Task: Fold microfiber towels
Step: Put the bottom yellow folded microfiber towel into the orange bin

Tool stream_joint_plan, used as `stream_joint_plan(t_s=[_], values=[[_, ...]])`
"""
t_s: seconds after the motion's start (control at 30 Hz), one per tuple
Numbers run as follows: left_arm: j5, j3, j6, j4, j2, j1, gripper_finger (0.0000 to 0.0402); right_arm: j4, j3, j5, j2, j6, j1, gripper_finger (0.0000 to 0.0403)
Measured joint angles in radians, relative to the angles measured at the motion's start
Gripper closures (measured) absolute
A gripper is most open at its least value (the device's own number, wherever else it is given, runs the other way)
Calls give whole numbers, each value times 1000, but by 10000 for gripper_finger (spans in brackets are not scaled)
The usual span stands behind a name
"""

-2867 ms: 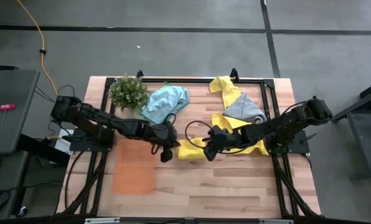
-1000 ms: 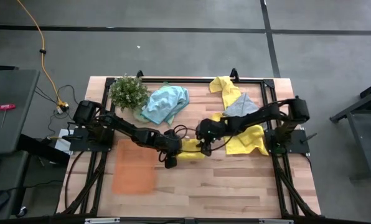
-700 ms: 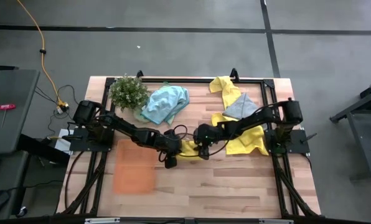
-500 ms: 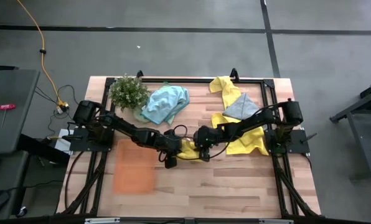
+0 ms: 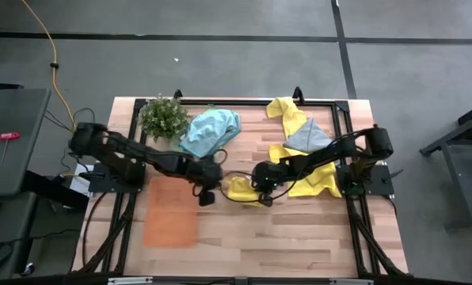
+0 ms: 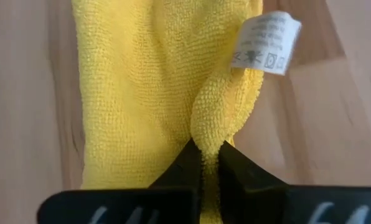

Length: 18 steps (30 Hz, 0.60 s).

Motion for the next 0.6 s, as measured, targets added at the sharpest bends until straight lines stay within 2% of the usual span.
stream_joint_plan(t_s=[0.2,0.4,0.5,0.6], values=[[-28,2,14,-246,-220,2,402,-129,-1,25,-80,-8,-18,400],[-49,3,-143,-504,-432,-2,402,-131,0,40,-157,5,-18,401],[-18,3,-211,-637,-486,-6,402,-118,2,44,-173,25,-18,402],[28,1,-219,-693,-487,-22,402,-101,3,43,-172,46,-18,402]])
